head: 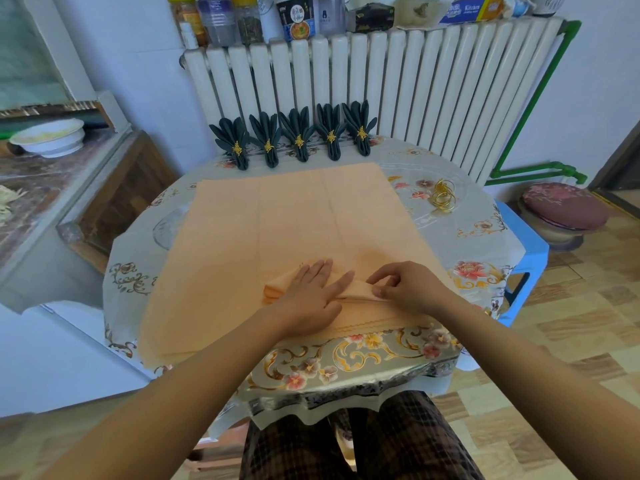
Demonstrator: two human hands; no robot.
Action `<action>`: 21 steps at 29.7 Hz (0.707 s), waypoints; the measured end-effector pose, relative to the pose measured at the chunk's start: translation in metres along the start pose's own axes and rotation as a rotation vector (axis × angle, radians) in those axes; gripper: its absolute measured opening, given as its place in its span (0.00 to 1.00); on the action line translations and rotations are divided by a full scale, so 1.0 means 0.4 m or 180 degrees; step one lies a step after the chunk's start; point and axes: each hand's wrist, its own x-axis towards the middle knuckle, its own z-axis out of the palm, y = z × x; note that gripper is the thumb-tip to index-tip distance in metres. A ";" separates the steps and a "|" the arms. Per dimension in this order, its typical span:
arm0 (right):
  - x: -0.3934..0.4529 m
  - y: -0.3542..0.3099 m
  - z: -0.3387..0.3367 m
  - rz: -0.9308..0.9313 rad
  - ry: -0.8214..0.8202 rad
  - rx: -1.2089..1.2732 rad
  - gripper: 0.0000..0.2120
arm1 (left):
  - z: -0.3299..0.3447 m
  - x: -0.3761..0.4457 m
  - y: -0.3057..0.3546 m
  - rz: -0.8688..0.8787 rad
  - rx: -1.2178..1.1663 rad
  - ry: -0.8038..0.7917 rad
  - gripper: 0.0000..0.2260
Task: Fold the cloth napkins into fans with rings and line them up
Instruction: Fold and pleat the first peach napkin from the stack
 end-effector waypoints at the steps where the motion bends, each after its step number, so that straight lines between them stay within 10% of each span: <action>1: 0.006 -0.007 -0.007 0.0066 -0.0088 0.0016 0.08 | -0.002 0.000 0.000 0.0000 0.0003 -0.0008 0.26; 5: 0.010 -0.018 -0.008 0.0062 0.0031 0.0108 0.06 | 0.000 0.005 0.001 -0.0023 0.0052 -0.0028 0.24; 11: -0.040 0.035 0.064 -0.1899 0.1331 -0.0967 0.07 | -0.007 0.018 -0.016 0.0053 0.0249 -0.0078 0.24; 21: -0.025 0.050 0.061 -0.1999 0.1349 -0.1281 0.13 | -0.067 0.041 -0.016 0.0346 0.0843 -0.0172 0.24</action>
